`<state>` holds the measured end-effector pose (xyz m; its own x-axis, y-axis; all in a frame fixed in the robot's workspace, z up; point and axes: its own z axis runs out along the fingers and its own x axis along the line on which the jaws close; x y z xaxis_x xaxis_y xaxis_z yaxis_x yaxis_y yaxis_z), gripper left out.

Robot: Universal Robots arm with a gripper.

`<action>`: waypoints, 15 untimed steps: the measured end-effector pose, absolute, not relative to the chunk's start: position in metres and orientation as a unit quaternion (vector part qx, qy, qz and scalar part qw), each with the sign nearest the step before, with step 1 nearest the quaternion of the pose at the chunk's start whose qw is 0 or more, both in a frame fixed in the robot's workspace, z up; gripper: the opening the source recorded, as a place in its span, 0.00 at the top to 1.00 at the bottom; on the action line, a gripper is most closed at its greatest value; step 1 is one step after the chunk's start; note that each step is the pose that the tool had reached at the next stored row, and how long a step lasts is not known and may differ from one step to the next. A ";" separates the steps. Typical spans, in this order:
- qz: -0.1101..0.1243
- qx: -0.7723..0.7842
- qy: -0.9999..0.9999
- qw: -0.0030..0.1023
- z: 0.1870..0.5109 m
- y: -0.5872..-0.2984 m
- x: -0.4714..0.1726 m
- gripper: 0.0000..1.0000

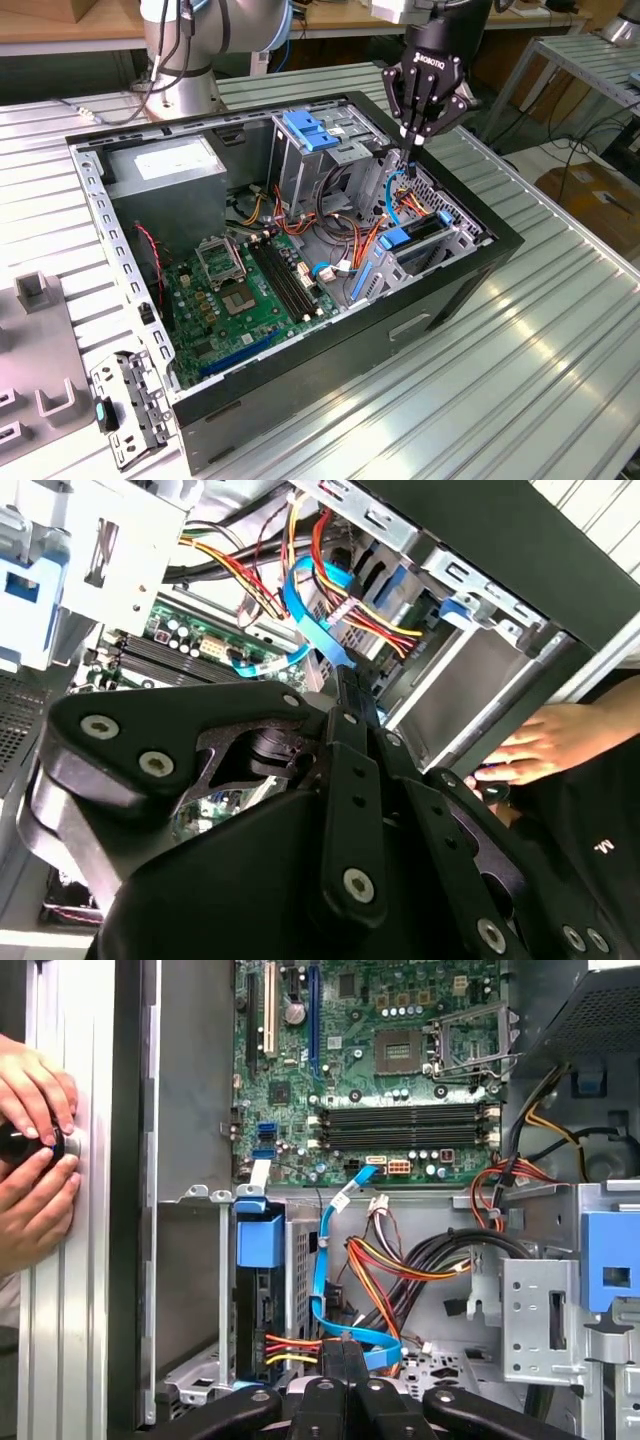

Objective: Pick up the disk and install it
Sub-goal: 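Insert the second disk wire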

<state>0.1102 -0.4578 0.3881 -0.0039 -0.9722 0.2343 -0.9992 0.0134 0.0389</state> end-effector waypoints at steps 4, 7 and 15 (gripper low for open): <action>0.074 0.697 -0.706 0.103 0.383 -0.454 0.111 0.71; 0.075 0.696 -0.706 0.104 0.380 -0.453 0.112 0.64; 0.080 0.695 -0.706 0.109 0.374 -0.452 0.112 0.65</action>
